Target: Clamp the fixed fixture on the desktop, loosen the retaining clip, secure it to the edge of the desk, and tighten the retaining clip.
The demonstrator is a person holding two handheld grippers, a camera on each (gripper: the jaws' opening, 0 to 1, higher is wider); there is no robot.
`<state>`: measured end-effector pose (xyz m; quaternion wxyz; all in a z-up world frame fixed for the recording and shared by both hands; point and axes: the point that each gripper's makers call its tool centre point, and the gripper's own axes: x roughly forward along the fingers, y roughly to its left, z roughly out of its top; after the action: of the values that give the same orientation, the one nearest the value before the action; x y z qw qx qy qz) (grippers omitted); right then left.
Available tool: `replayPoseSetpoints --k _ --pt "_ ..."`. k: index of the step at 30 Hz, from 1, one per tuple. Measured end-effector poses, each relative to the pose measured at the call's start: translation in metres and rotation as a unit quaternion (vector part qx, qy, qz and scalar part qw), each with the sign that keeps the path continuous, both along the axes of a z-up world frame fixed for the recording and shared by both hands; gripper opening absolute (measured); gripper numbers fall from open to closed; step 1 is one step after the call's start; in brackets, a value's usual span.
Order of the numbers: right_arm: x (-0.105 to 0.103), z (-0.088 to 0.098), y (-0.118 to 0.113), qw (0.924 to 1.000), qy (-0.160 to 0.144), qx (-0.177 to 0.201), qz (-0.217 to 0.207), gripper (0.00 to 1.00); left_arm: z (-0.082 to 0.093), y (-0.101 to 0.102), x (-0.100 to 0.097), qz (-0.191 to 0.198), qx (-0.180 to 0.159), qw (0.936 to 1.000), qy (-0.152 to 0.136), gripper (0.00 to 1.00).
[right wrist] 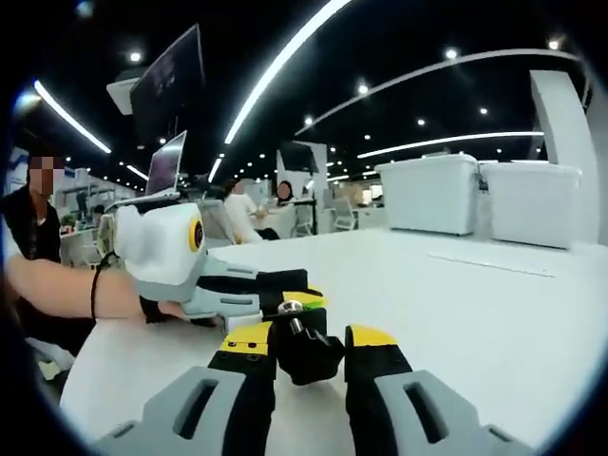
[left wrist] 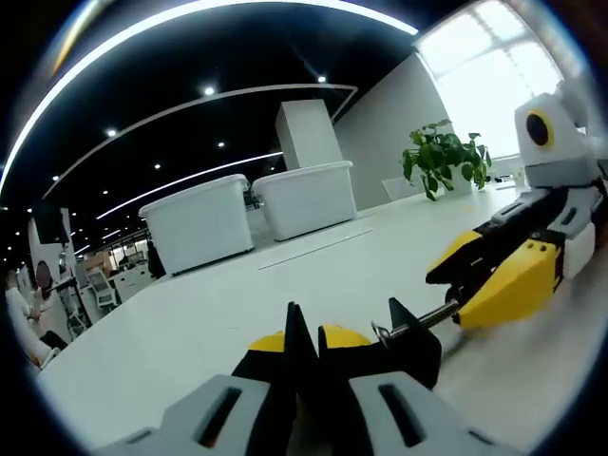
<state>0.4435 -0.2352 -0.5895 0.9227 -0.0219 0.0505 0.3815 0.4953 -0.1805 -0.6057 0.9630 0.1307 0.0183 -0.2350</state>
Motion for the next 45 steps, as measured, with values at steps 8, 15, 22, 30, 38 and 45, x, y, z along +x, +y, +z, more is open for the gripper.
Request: replayPoseSetpoints --k 8,15,22,30,38,45 --pt "-0.001 0.004 0.002 0.9921 -0.091 -0.085 0.004 0.27 0.0 0.0 0.0 0.0 0.0 1.0 0.0 0.09" --pt "-0.001 0.004 0.006 0.9609 -0.187 -0.204 -0.006 0.27 0.0 0.0 0.0 0.0 0.0 1.0 0.0 0.09" --pt "0.0 0.001 0.011 0.9241 -0.245 -0.292 -0.019 0.27 0.0 0.001 0.001 0.004 0.0 1.0 0.0 0.09" --pt "-0.002 0.0 0.008 0.947 -0.201 -0.25 -0.018 0.28 0.0 0.001 0.0 0.003 0.0 1.0 0.0 0.09" --pt "-0.002 0.014 -0.005 0.9972 -0.064 -0.024 -0.029 0.38 0.0 0.001 0.0 0.003 0.001 1.0 -0.001 0.09" --pt "0.001 0.004 -0.001 0.9989 -0.036 -0.023 -0.019 0.21 0.0 0.001 0.0 0.003 0.001 1.0 -0.001 0.09"
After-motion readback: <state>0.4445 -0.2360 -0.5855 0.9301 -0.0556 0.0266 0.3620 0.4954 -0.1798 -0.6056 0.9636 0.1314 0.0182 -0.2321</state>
